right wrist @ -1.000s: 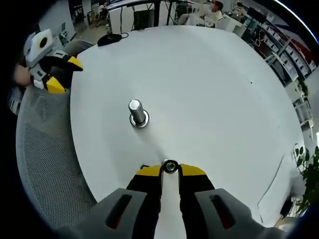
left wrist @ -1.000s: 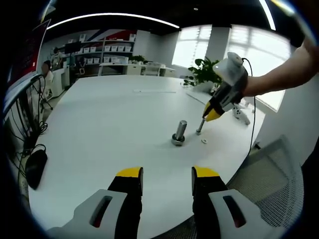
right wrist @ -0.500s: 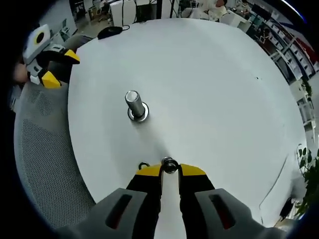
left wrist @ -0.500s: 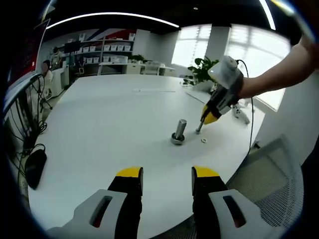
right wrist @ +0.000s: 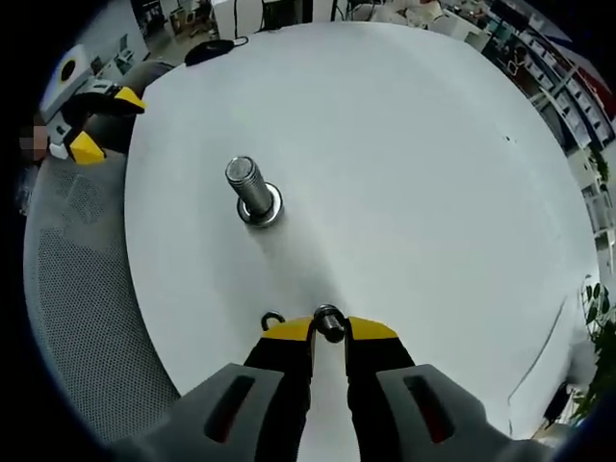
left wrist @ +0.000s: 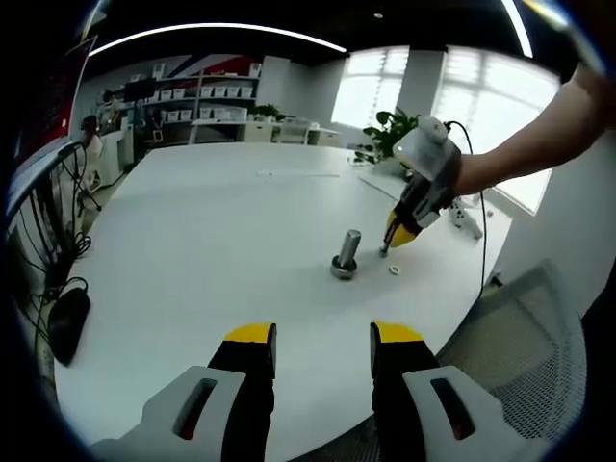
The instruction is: Place the washer onto the threaded stud by aligning its center hole with the stud, sliding it down to the base, and recovering from edge contact or off-axis alignment until the washer reaches the visible bottom stop.
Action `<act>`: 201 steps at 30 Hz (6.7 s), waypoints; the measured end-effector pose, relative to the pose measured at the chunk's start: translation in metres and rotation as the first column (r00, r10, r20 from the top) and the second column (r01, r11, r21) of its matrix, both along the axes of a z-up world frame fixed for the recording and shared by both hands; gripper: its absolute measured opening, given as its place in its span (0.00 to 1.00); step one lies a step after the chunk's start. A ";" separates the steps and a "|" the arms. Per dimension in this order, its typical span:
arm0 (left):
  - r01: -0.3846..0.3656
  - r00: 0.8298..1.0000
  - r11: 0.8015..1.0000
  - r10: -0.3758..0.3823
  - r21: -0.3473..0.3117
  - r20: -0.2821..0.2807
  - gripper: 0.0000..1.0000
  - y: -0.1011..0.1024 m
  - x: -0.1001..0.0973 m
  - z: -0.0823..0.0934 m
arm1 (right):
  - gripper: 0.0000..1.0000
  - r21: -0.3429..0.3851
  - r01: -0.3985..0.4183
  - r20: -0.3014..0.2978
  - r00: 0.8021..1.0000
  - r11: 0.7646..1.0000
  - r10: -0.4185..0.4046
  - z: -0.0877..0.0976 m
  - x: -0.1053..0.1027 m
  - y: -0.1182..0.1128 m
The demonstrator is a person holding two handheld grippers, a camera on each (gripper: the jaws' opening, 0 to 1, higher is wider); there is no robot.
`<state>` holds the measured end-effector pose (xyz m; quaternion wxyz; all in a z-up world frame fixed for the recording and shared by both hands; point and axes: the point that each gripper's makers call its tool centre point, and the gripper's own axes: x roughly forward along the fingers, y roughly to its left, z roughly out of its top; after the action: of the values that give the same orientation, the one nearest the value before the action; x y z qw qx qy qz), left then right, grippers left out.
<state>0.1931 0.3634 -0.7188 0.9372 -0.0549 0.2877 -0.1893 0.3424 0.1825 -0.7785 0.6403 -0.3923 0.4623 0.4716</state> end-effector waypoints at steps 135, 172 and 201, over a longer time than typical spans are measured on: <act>0.015 1.000 1.000 -0.015 -0.013 -0.009 0.39 -0.003 -0.001 -0.002 | 0.24 0.011 0.028 -0.060 0.998 1.000 -0.027 -0.022 -0.045 -0.003; 0.038 0.999 0.999 -0.038 -0.030 0.001 0.39 -0.008 -0.003 0.001 | 0.16 -0.076 0.010 -0.066 0.998 0.997 -0.015 -0.024 -0.044 0.005; 0.044 0.999 0.999 -0.044 -0.030 0.003 0.39 -0.009 -0.004 0.002 | 0.15 -0.123 -0.007 0.005 1.000 0.992 0.007 -0.022 -0.048 0.004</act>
<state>0.1894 0.3547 -0.7165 0.9322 -0.0623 0.2850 -0.2143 0.2948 0.1867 -0.8007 0.6144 -0.4340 0.4874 0.4435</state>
